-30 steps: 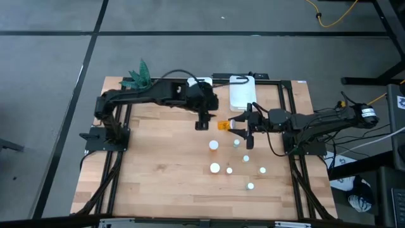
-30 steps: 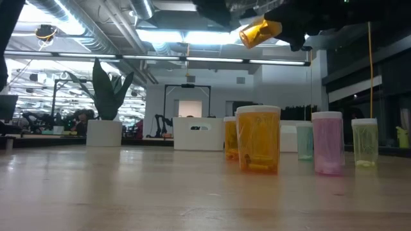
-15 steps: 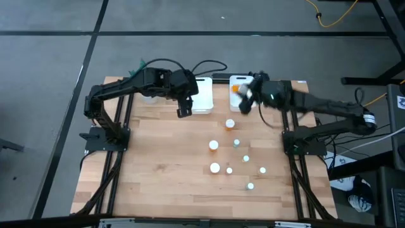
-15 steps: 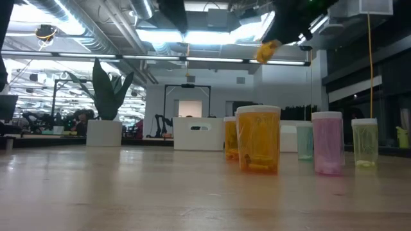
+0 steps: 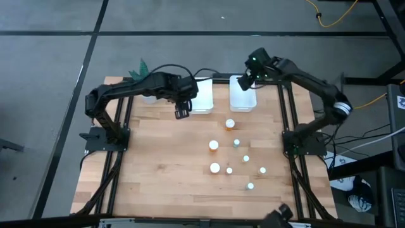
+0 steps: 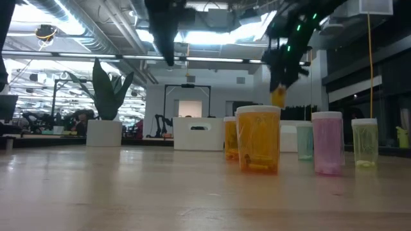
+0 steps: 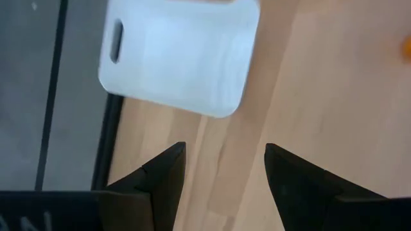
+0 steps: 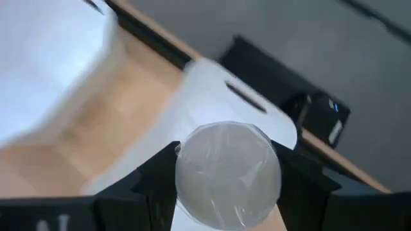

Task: Pick and place medicine bottles into bin by pill shape (circle, oval)
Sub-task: Put the big orange capsule bottle into the right white bin

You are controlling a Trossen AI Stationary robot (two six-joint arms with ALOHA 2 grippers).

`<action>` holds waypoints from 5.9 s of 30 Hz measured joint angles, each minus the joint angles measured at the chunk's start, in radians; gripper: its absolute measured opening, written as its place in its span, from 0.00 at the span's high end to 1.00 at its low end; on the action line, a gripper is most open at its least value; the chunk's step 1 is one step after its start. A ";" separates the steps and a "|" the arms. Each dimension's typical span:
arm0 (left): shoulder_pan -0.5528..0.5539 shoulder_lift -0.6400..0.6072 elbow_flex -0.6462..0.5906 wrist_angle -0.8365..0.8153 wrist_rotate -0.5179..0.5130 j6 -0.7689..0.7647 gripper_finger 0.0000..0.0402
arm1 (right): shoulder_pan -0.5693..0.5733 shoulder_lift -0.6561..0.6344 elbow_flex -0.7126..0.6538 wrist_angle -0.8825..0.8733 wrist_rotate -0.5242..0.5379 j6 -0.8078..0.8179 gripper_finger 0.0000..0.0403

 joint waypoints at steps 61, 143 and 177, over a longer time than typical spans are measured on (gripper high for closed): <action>0.030 0.001 -0.272 0.224 0.000 -0.060 0.50 | 0.321 -0.026 0.078 -0.355 -0.102 0.053 0.39; 0.030 0.001 -0.272 0.254 0.001 -0.055 0.50 | 0.579 0.076 -0.454 0.557 -0.041 -0.164 0.39; 0.030 0.001 -0.272 0.262 0.001 -0.055 0.50 | 0.153 -0.153 -0.270 0.225 0.106 -0.029 0.47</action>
